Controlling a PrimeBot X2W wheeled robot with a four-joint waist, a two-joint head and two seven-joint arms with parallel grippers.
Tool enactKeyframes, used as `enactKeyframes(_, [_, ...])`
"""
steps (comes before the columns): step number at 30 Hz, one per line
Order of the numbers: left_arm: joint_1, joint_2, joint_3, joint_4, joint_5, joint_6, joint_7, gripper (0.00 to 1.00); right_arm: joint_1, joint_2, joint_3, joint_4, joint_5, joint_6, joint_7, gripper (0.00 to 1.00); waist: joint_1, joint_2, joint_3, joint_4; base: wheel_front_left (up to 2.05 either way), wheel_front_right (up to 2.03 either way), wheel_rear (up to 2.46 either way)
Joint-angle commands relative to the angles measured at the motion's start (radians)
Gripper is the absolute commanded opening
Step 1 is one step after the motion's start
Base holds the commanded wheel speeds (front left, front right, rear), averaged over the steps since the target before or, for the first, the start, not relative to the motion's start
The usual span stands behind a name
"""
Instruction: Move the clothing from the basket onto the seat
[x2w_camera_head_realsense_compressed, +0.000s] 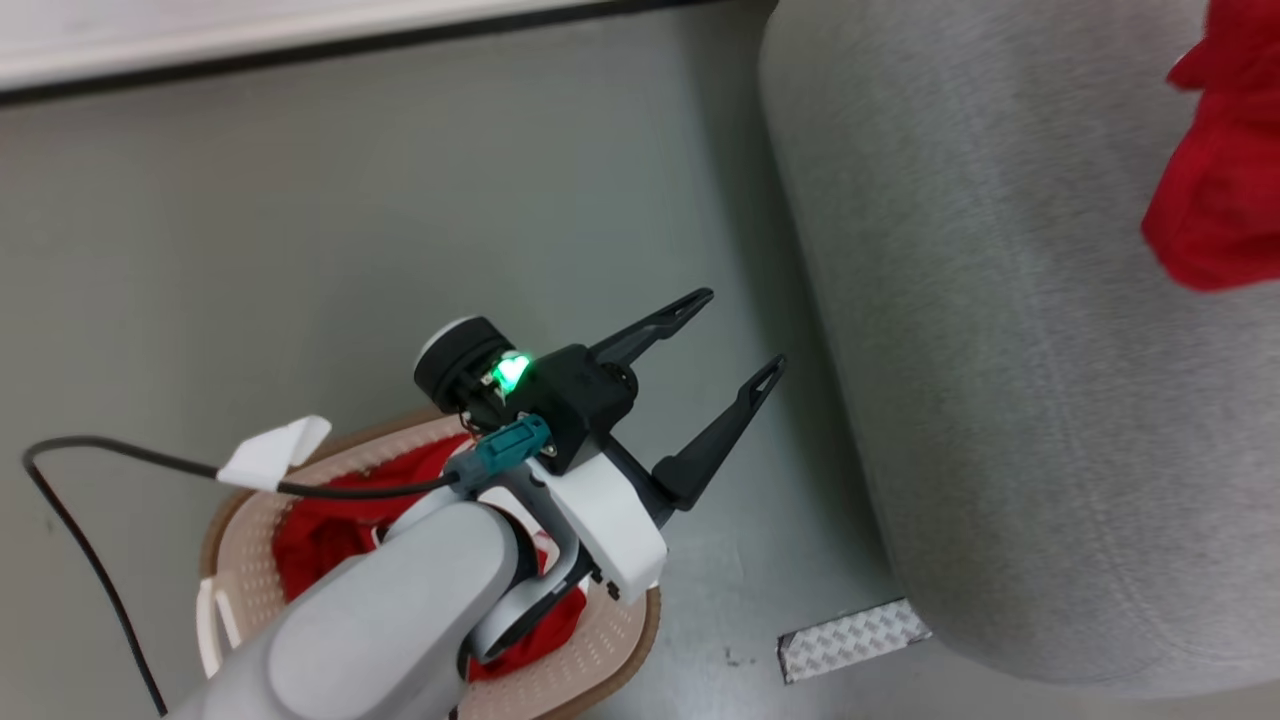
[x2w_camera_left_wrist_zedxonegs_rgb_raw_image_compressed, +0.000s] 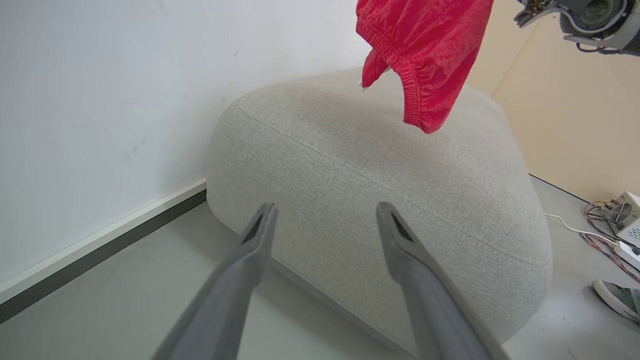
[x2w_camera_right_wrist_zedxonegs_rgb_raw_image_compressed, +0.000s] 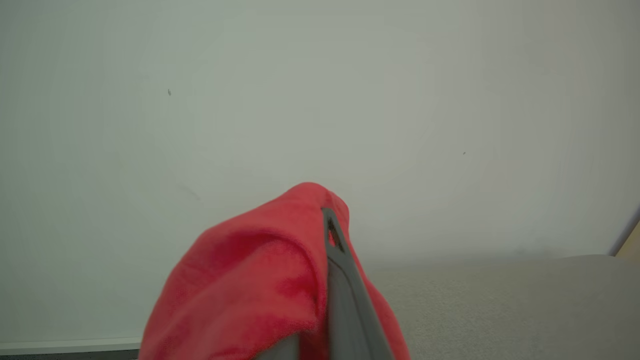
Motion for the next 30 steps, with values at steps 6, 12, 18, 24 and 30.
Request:
enactKeyframes(6, [-0.036,0.010,0.008,-0.016,0.018,0.006,0.000,1.00,-0.072,-0.040,0.027,0.152,0.041,-0.003,-0.002,0.00,-0.0002,0.0000,0.105,0.079,0.00,0.00,0.00])
enactKeyframes(12, [-0.030,0.013,0.009,-0.010,0.011,0.009,-0.012,1.00,-0.113,-0.057,0.137,0.307,0.089,-0.003,0.039,0.00,-0.0002,0.0000,0.109,0.089,0.00,0.00,0.00])
enactKeyframes(18, [-0.025,0.007,0.010,0.001,-0.002,0.013,-0.025,1.00,-0.138,-0.077,0.268,0.386,0.143,-0.003,0.173,0.00,-0.0002,0.0000,0.094,0.090,0.00,0.00,0.00])
enactKeyframes(24, [-0.017,0.001,0.013,0.015,-0.014,0.016,-0.039,1.00,-0.155,-0.090,0.338,0.431,0.190,-0.003,0.202,1.00,-0.0002,0.0000,0.062,0.085,0.00,0.00,0.00])
enactKeyframes(30, [0.014,-0.011,0.011,0.050,-0.030,0.014,-0.077,1.00,-0.139,-0.102,0.418,0.454,0.209,-0.003,0.213,1.00,-0.0002,0.0000,-0.016,0.078,0.00,0.00,0.00])
